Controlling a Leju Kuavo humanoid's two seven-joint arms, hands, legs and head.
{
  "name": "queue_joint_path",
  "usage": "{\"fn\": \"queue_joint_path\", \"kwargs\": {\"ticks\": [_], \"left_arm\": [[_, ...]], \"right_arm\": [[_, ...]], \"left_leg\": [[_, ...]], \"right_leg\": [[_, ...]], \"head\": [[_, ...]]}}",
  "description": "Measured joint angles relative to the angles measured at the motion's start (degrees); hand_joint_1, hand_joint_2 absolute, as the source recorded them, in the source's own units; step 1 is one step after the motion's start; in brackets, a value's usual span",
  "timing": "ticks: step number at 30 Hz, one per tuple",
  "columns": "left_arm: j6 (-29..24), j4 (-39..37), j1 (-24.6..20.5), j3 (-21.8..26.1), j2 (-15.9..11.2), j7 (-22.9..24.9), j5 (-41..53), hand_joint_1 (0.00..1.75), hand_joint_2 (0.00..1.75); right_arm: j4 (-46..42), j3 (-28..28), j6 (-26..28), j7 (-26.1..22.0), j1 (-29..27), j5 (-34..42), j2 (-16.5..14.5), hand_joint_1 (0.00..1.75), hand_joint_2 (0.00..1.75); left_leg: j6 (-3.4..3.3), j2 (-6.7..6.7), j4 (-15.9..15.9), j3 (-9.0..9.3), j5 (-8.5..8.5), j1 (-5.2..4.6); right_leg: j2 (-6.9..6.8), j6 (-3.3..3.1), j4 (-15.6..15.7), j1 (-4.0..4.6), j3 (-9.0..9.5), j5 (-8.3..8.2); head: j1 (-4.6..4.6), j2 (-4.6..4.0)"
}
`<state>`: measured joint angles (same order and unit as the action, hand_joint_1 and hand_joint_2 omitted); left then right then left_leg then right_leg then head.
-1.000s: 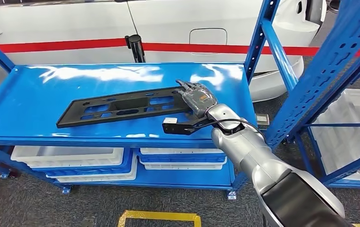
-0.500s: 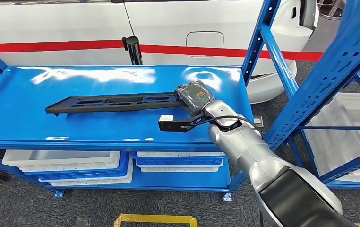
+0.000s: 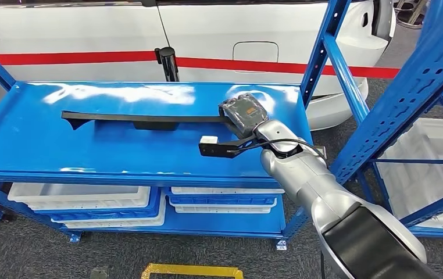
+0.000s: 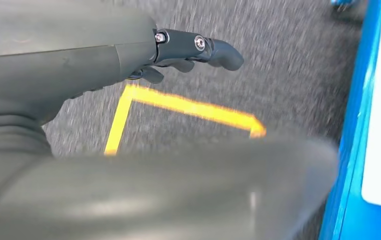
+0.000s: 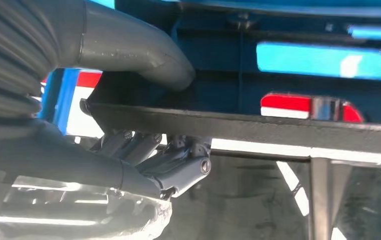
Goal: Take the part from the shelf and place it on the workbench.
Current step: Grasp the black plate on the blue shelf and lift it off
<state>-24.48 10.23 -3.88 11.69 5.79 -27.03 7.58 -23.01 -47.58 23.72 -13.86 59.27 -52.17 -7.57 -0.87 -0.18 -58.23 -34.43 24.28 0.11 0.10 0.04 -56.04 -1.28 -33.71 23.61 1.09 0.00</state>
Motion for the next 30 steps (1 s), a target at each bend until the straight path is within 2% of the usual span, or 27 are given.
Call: {"fn": "queue_joint_path", "kwargs": {"ticks": [2,4,5,6,7,9,10,11,12,14,15,17,19,20,21,22,24,25,26,28,30], "left_arm": [[-1.11,0.0,-0.06,-0.01,-0.05,-0.81,0.39,0.0,1.75],[-0.96,0.0,-0.08,-0.01,-0.02,-1.27,0.33,0.0,1.75],[-0.76,0.0,-0.08,0.0,-0.01,-1.43,0.23,0.0,1.75],[-0.6,0.0,-0.07,0.01,0.01,-1.53,0.15,0.0,1.75],[-0.52,0.0,-0.07,0.01,0.02,-1.6,0.14,0.0,1.75],[-0.49,0.0,-0.1,0.02,0.03,-1.68,0.14,0.0,1.75],[-0.52,0.0,-0.12,0.02,0.03,-1.72,0.14,0.0,1.75],[-0.61,0.0,-0.15,0.02,0.05,-1.75,0.15,0.0,1.75],[-0.8,0.0,-0.17,0.02,0.08,-1.81,0.15,0.0,1.75],[-1.31,0.0,-0.18,0.02,0.16,-1.98,0.16,0.0,1.75],[-1.6,0.01,-0.19,0.02,0.23,-2.09,0.19,0.0,1.75],[-2.24,0.02,-0.22,0.03,0.34,-2.33,0.32,0.0,1.75],[-2.87,0.02,-0.23,0.05,0.38,-2.62,0.52,0.0,1.75],[-2.93,0.02,-0.2,0.05,0.42,-2.78,0.6,0.0,1.75],[-2.84,0.02,-0.18,0.06,0.46,-2.93,0.64,0.0,1.75],[-2.59,0.02,-0.18,0.07,0.53,-3.07,0.66,0.0,1.75],[-2.13,0.02,-0.19,0.07,0.66,-3.21,0.68,0.0,1.75],[-2.04,0.02,-0.2,0.07,0.72,-3.22,0.68,0.0,1.75],[-2.0,0.02,-0.2,0.07,0.75,-3.23,0.68,0.0,1.75],[-1.98,0.02,-0.18,0.07,0.79,-3.27,0.68,0.0,1.75],[-1.91,0.02,-0.17,0.1,0.76,-3.42,0.52,0.0,1.75]], "right_arm": [[-0.15,0.54,0.46,0.03,0.38,0.69,0.14,1.75,1.75],[-0.2,1.06,0.56,-0.01,0.65,1.07,0.45,1.75,1.75],[-0.23,1.25,0.53,-0.08,0.7,1.14,0.63,1.75,1.75],[-0.27,1.39,0.51,-0.14,0.72,1.18,0.79,1.75,1.75],[-0.33,1.51,0.51,-0.2,0.74,1.2,0.91,1.75,1.75],[-0.45,1.68,0.53,-0.24,0.86,1.19,1.03,1.75,1.75],[-0.48,1.74,0.54,-0.24,0.95,1.18,1.08,1.75,1.75],[-0.49,1.79,0.55,-0.28,1.02,1.18,1.11,1.75,1.75],[-0.5,1.82,0.55,-0.33,1.04,1.15,1.13,1.75,1.75],[-0.53,1.88,0.57,-0.4,1.02,0.98,1.14,1.75,1.75],[-0.56,1.92,0.58,-0.38,1.03,0.82,1.14,1.75,1.75],[-0.61,1.99,0.61,-0.18,1.07,0.41,1.13,1.75,1.75],[-0.62,2.01,0.61,0.04,0.76,0.04,1.13,1.75,1.75],[-0.62,2.01,0.61,0.09,0.54,-0.08,1.13,1.75,1.75],[-0.62,2.01,0.61,0.11,0.37,-0.17,1.13,1.75,1.75],[-0.62,2.02,0.61,0.11,0.33,-0.22,1.13,1.75,1.75],[-0.64,2.04,0.61,0.11,0.53,-0.29,1.11,1.75,1.75],[-0.68,2.05,0.61,0.11,0.63,-0.3,1.02,1.75,1.75],[-0.71,2.05,0.61,0.11,0.7,-0.32,0.92,1.75,1.75],[-0.77,2.06,0.61,0.11,0.72,-0.35,0.75,1.75,1.75],[-0.81,2.07,0.61,0.11,0.76,-0.42,0.68,1.75,1.75]], "left_leg": [[0.78,0.02,-4.94,-2.14,3.09,0.4],[1.52,0.02,-12.58,-5.73,6.64,0.92],[1.77,0.03,-14.97,-6.96,7.25,1.17],[1.95,0.06,-15.25,-7.18,6.7,1.39],[2.04,0.12,-13.21,-6.27,5.11,1.59],[2.01,0.18,-5.08,-2.21,1.1,1.85],[1.86,0.14,-1.75,-0.57,-0.08,1.79],[1.65,0.09,0.2,0.36,-0.55,1.65],[1.35,0.03,0.74,0.53,-0.41,1.41],[0.43,0.01,1.05,0.44,-0.66,1.23],[-0.13,0.05,1.44,0.58,-0.93,1.19],[-1.08,0.17,2.18,0.88,-1.45,1.11],[-1.46,0.17,2.23,0.8,-1.5,0.71],[-1.52,0.11,2.23,0.78,-1.48,0.55],[-1.55,0.03,2.21,0.79,-1.47,0.4],[-1.54,-0.07,2.2,0.83,-1.46,0.25],[-1.41,-0.28,2.08,0.88,-1.37,-0.03],[-1.25,-0.34,1.9,0.78,-1.23,-0.23],[-1.05,-0.37,1.7,0.66,-1.09,-0.37],[-0.58,-0.36,1.43,0.45,-0.88,-0.41],[-0.02,-0.33,1.05,0.34,-0.54,-0.14]], "right_leg": [[0.0,-0.42,0.32,-0.43,0.28,-0.21],[0.0,-0.51,0.3,-0.44,0.24,-0.2],[0.02,-0.5,0.28,-0.44,0.22,-0.2],[0.06,-0.48,0.26,-0.45,0.24,-0.19],[0.13,-0.46,0.26,-0.48,0.32,-0.18],[0.29,-0.21,0.25,-0.47,0.53,-0.09],[0.37,0.05,0.24,-0.34,0.53,-0.05],[0.42,0.42,0.23,-0.21,0.45,-0.03],[0.45,0.83,0.29,-0.12,0.33,-0.05],[0.42,1.71,0.4,-0.03,0.06,-0.09],[0.34,1.91,-0.15,0.04,-0.33,0.27],[0.16,1.48,-4.7,0.23,-2.71,2.51],[0.12,0.71,-13.15,0.17,-6.85,5.83],[0.12,0.67,-16.38,0.17,-8.53,6.81],[0.12,0.86,-17.66,0.19,-9.27,6.91],[0.12,1.22,-15.98,0.23,-8.52,5.91],[0.05,1.67,-7.16,0.34,-4.19,2.55],[0.02,1.59,-3.13,0.45,-2.14,1.14],[0.0,1.36,-0.73,0.53,-0.96,0.35],[0.03,0.8,0.09,0.72,-0.54,-0.07],[0.06,0.27,0.35,0.37,-0.31,-0.26]], "head": [[0.21,0.0],[0.36,0.0],[0.35,-0.01],[0.37,-0.01],[0.38,-0.01],[0.38,0.0],[0.35,0.0],[0.35,0.0],[0.32,0.0],[0.29,0.0],[0.18,-0.01],[-0.06,-0.01],[-0.16,0.0],[-0.15,0.0],[-0.15,0.0],[-0.17,0.0],[-0.16,0.0],[-0.11,0.0],[-0.05,0.0],[0.02,0.0],[-0.02,-0.01]]}}
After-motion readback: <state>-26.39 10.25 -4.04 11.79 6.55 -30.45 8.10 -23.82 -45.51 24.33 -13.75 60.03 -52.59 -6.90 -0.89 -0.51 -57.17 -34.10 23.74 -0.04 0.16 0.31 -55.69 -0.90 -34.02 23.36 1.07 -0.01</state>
